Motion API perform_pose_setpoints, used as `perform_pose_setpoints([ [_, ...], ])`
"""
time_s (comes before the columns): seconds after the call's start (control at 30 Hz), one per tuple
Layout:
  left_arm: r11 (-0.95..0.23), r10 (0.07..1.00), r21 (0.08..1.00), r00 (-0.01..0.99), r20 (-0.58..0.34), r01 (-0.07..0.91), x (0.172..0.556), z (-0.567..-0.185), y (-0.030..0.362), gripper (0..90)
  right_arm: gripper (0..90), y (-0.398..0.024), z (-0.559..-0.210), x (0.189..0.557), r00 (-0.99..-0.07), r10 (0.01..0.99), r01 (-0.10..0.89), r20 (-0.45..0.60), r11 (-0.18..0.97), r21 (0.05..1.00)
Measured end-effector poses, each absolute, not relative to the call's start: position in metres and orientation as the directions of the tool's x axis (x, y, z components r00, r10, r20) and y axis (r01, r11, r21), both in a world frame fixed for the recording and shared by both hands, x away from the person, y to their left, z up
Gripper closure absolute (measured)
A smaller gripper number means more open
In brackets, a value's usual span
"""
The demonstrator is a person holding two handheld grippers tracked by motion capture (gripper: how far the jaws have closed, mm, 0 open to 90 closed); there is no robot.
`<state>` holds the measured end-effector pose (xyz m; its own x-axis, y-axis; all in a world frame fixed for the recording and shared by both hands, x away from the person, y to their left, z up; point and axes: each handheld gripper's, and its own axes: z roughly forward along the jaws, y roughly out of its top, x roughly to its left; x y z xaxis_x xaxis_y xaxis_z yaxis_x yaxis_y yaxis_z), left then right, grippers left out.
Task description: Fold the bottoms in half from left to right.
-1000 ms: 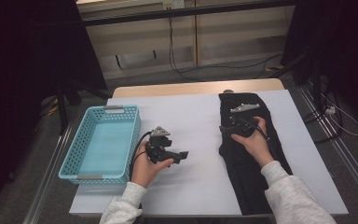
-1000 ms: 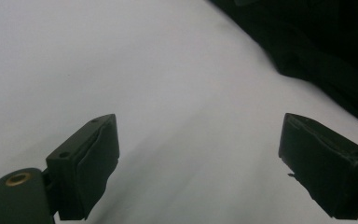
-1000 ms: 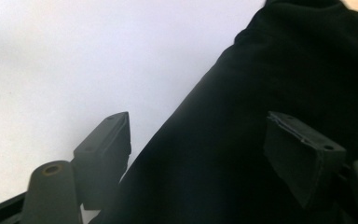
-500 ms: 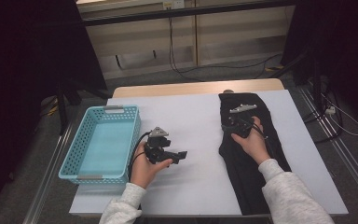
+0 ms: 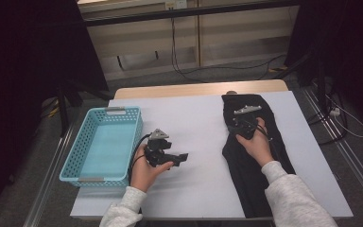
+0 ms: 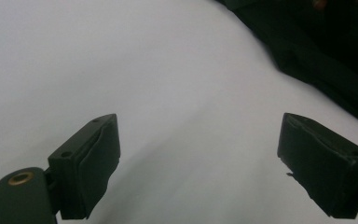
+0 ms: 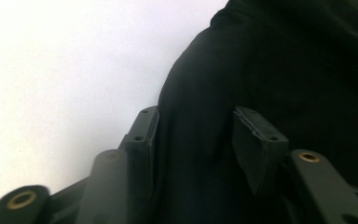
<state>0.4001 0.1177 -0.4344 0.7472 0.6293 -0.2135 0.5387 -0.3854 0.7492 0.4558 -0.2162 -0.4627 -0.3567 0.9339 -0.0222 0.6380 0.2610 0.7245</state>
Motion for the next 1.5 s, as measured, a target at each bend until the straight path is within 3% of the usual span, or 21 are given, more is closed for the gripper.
perform_pose_setpoints([
  [0.17,-0.392,0.628,0.745,0.749,-0.211,0.539,0.399,-0.436,0.118,13.1,72.3,-0.227,-0.463,0.457,-0.351,0.936,0.637,-0.004,0.242,0.732],
  [0.4,-0.393,0.631,0.743,0.746,-0.211,0.542,0.398,-0.437,0.119,13.2,81.5,-0.232,-0.462,0.459,-0.338,0.941,0.645,0.013,0.221,0.731],
  [0.53,-0.395,0.632,0.743,0.747,-0.207,0.540,0.398,-0.437,0.120,13.2,82.7,-0.233,-0.462,0.459,-0.329,0.944,0.649,0.026,0.206,0.733],
  [0.7,-0.394,0.632,0.743,0.746,-0.208,0.541,0.398,-0.437,0.121,13.4,84.3,-0.238,-0.463,0.459,-0.319,0.940,0.661,0.122,0.128,0.739],
  [0.9,-0.389,0.633,0.747,0.745,-0.208,0.539,0.397,-0.435,0.121,13.5,84.6,-0.234,-0.462,0.458,-0.344,0.930,0.660,0.129,0.142,0.738],
  [1.5,-0.365,0.659,0.741,0.719,-0.222,0.563,0.396,-0.432,0.130,13.7,84.7,-0.167,-0.460,0.443,-0.608,0.779,0.591,0.153,0.315,0.743],
])
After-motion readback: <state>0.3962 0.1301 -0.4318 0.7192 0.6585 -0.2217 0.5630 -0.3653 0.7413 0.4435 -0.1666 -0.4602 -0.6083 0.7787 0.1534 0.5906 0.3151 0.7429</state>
